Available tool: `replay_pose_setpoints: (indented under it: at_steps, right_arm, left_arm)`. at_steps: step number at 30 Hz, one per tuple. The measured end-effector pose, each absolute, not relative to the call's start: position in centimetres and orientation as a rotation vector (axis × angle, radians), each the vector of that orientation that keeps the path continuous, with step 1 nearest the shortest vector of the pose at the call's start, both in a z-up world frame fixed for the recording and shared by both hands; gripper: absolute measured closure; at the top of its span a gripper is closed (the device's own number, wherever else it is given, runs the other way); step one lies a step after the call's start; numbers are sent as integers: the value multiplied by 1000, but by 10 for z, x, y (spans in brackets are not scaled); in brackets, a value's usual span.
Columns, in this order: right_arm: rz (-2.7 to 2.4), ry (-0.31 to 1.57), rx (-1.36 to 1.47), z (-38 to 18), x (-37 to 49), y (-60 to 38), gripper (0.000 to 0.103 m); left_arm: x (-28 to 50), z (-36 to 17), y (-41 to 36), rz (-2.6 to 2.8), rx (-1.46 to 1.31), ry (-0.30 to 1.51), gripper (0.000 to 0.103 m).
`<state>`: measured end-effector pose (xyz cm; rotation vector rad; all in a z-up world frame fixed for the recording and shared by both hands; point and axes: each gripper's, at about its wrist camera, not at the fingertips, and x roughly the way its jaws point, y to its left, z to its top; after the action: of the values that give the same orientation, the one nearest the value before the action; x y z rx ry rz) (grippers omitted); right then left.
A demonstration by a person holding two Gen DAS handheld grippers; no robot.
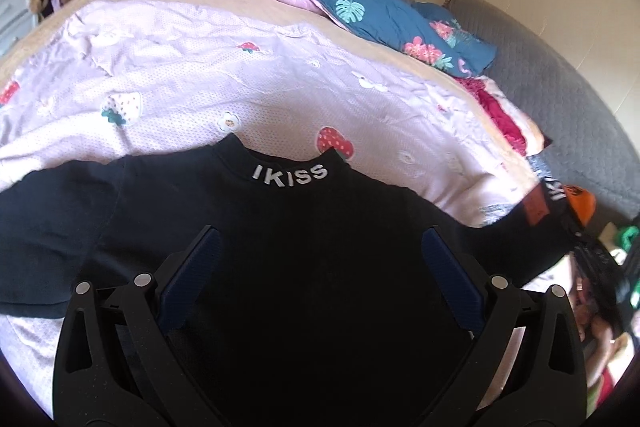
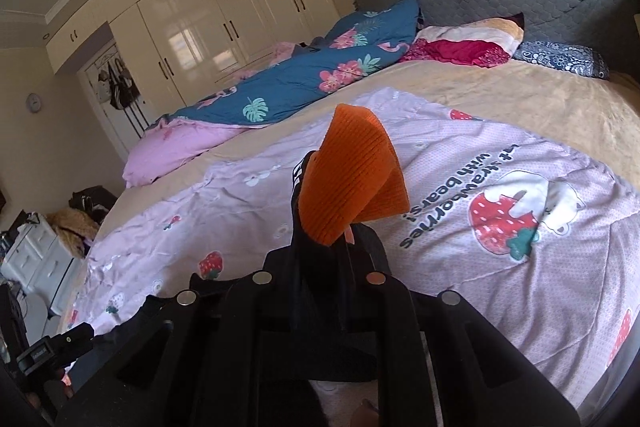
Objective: Fold small clothes
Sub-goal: 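Lift the grasped sleeve with the right tool and lay it across the shirt body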
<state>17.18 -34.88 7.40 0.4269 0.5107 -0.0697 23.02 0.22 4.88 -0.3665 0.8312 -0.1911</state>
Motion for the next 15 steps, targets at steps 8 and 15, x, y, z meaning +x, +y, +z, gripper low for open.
replay_pose_setpoints:
  at_steps: [8,15]
  right_arm:
    - [11,520,391,80,186,-302,90]
    - [98,544,319,78,199,-256,90]
  left_arm:
    - [230,49,25,-210,-453,832,9]
    - [233,42,38,-235,-515,840,9]
